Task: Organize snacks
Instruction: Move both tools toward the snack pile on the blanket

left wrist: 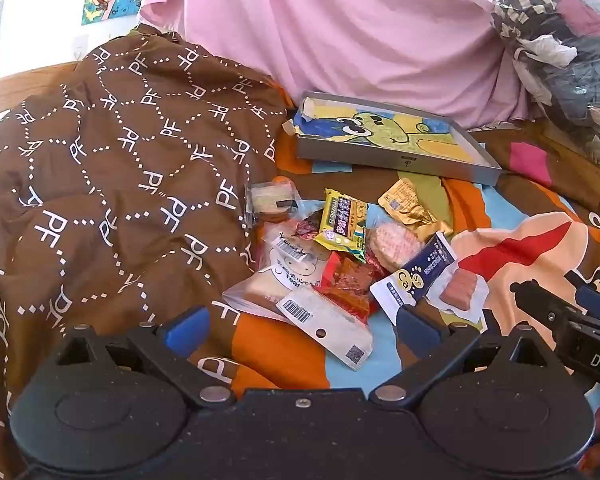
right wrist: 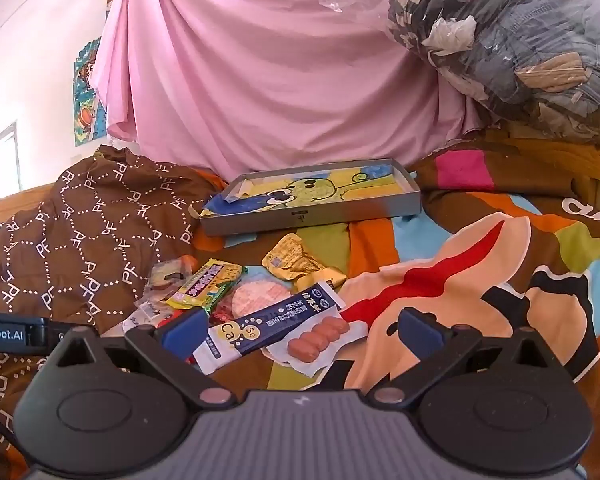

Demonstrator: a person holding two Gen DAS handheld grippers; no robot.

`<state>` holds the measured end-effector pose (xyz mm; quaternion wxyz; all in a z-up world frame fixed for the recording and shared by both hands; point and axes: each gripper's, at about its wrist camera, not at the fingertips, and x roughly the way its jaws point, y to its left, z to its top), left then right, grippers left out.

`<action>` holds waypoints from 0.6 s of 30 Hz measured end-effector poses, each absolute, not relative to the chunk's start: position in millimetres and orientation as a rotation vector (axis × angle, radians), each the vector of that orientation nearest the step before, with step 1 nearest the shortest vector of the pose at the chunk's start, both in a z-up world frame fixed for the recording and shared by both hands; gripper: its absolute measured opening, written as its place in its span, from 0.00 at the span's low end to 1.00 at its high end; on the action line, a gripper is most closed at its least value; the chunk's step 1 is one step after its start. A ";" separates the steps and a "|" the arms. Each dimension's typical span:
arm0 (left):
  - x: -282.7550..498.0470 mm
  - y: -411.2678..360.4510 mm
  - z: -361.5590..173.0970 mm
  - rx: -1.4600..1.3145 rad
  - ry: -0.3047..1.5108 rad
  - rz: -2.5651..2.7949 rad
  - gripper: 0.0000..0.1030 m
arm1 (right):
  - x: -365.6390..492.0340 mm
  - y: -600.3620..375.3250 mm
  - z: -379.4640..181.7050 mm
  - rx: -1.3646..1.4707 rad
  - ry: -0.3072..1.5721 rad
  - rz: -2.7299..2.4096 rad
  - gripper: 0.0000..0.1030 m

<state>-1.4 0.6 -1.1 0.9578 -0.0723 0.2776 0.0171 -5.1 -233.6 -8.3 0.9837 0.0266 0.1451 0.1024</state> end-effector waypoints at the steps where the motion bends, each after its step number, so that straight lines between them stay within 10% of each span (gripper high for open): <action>1: -1.5 0.7 -1.2 -0.147 0.563 0.034 0.97 | -5.0 -233.6 -8.3 0.054 0.293 0.208 1.00; 18: 7.6 -1.3 -2.5 -0.103 0.598 0.043 0.97 | -1.6 -231.6 -3.9 -0.001 0.323 0.255 1.00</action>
